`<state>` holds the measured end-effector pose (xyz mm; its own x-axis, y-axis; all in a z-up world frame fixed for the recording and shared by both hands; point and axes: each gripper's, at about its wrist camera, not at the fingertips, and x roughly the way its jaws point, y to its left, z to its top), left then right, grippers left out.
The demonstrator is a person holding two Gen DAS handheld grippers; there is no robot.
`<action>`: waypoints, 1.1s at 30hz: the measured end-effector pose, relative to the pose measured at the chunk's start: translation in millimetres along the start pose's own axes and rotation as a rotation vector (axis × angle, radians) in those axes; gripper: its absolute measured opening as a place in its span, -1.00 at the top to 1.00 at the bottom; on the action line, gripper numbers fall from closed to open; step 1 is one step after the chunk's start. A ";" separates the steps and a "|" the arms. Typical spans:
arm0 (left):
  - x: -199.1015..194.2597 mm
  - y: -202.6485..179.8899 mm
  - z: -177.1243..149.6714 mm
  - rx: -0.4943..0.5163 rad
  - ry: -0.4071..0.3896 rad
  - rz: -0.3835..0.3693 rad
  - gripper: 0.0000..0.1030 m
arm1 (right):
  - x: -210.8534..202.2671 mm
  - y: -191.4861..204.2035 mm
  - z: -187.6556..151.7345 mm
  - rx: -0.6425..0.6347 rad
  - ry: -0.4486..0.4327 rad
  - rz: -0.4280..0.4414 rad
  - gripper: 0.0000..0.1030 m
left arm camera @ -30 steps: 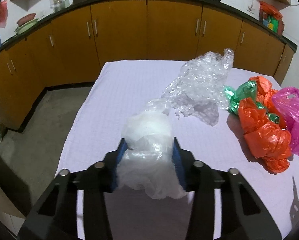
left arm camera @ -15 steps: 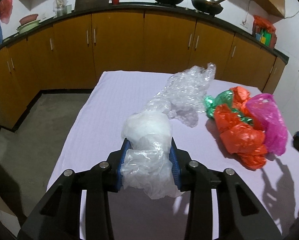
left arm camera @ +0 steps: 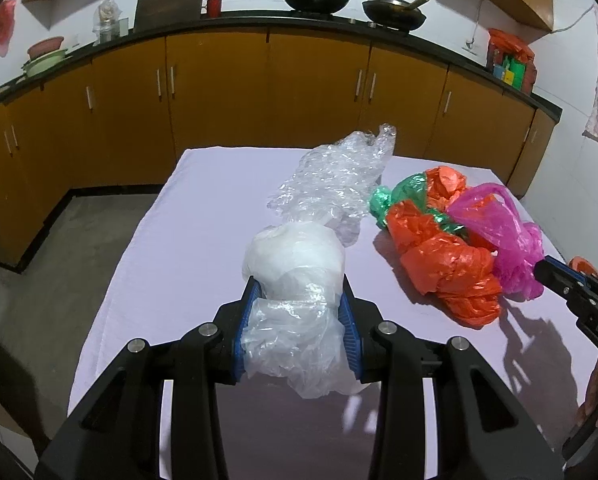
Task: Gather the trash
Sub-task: 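Grasp the pink plastic bag with the right tool while left holds white bag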
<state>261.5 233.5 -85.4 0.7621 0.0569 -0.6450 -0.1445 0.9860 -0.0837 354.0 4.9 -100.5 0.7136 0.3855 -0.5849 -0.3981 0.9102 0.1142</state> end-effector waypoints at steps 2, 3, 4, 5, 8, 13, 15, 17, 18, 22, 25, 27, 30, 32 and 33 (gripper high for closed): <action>-2.9 -3.2 0.2 0.000 -0.007 -0.005 0.25 | -6.8 -4.4 -2.1 0.008 -0.009 -0.002 0.91; -4.4 -5.5 1.0 0.001 -0.011 -0.010 0.25 | -9.6 -6.0 -2.8 0.015 -0.012 -0.005 0.91; -5.7 -7.2 1.1 0.003 -0.014 -0.012 0.25 | -13.3 -9.2 -3.5 0.025 -0.016 -0.006 0.91; -7.6 -9.0 0.8 0.005 -0.017 -0.015 0.25 | -17.3 -12.0 -4.2 0.033 -0.020 -0.009 0.91; -12.7 -15.9 2.1 0.008 -0.027 -0.031 0.25 | -30.3 -20.3 -7.4 0.050 -0.035 -0.017 0.91; -22.3 -30.4 4.8 0.017 -0.046 -0.067 0.25 | -55.0 -33.8 -10.6 0.068 -0.066 -0.035 0.93; -25.9 -36.9 5.9 0.023 -0.053 -0.079 0.25 | -65.7 -39.1 -10.5 0.084 -0.080 -0.040 0.95; -29.2 -42.8 6.4 0.028 -0.060 -0.090 0.25 | -72.3 -42.5 -11.7 0.088 -0.087 -0.039 0.95; -31.2 -46.0 6.8 0.033 -0.064 -0.095 0.25 | -75.9 -43.1 -12.6 0.086 -0.087 -0.040 0.95; -38.1 -55.9 6.0 0.051 -0.076 -0.104 0.25 | -79.5 -44.3 -21.4 0.077 -0.060 -0.054 0.91; -40.3 -57.7 5.4 0.055 -0.078 -0.108 0.25 | -76.4 -48.7 -29.2 0.107 -0.031 -0.047 0.15; -40.4 -57.1 5.7 0.056 -0.078 -0.105 0.25 | -76.6 -51.0 -31.8 0.133 -0.038 -0.037 -0.18; -41.6 -56.6 6.2 0.055 -0.080 -0.099 0.25 | -70.7 -48.5 -33.2 0.126 -0.024 -0.033 -0.18; -42.9 -55.8 6.3 0.053 -0.081 -0.095 0.25 | -64.0 -46.6 -35.4 0.121 -0.004 -0.037 -0.18; -43.5 -56.1 6.5 0.052 -0.082 -0.094 0.25 | -59.8 -45.8 -37.3 0.116 0.008 -0.039 -0.18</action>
<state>240.6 176.7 -47.8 0.8199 -0.0257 -0.5719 -0.0384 0.9943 -0.0998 308.0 -65.5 -100.7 0.7224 0.3488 -0.5970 -0.3002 0.9360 0.1836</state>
